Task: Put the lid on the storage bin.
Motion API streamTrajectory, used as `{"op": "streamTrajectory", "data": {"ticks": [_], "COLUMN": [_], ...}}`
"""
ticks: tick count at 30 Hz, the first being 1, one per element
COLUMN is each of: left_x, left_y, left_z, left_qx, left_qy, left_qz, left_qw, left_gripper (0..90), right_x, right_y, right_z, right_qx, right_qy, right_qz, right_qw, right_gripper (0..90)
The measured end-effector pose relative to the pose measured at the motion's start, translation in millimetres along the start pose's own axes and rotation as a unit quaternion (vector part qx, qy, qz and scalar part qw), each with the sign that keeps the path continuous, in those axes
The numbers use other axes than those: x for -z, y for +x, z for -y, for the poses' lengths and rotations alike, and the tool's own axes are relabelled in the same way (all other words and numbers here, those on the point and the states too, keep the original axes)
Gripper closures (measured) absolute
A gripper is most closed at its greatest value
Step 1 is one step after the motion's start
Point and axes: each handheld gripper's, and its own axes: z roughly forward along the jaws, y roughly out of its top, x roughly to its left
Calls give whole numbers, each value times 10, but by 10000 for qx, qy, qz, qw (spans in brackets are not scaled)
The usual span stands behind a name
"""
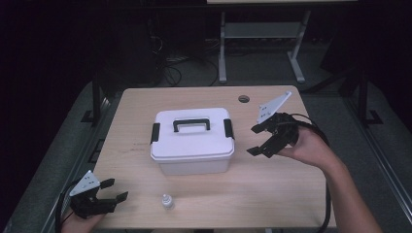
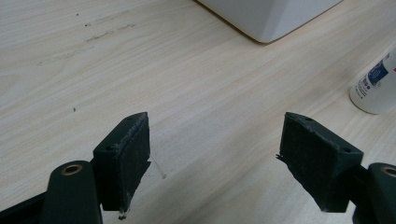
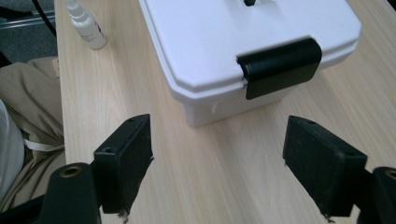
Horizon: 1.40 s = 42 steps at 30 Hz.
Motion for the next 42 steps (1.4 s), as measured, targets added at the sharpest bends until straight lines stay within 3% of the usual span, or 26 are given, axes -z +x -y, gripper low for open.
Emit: {"op": "streamTrajectory", "data": {"ticks": [18,42], "left_x": [5,-33], "left_y": [7,-21], "left_z": [5,-4], "left_qx": [16,-32], "left_qy": [-15,34], "left_qz": [1,33], "left_qw": [10000,10000], "left_gripper": [242,240], "right_x": [-55,-276], "right_y": [-50,-221], "right_z": [-256,-731], "right_qx": [207,544], "right_qy": [25,131], "right_qz": [-107,-276], "right_qw": [9997,9981], "right_gripper": [238,240]}}
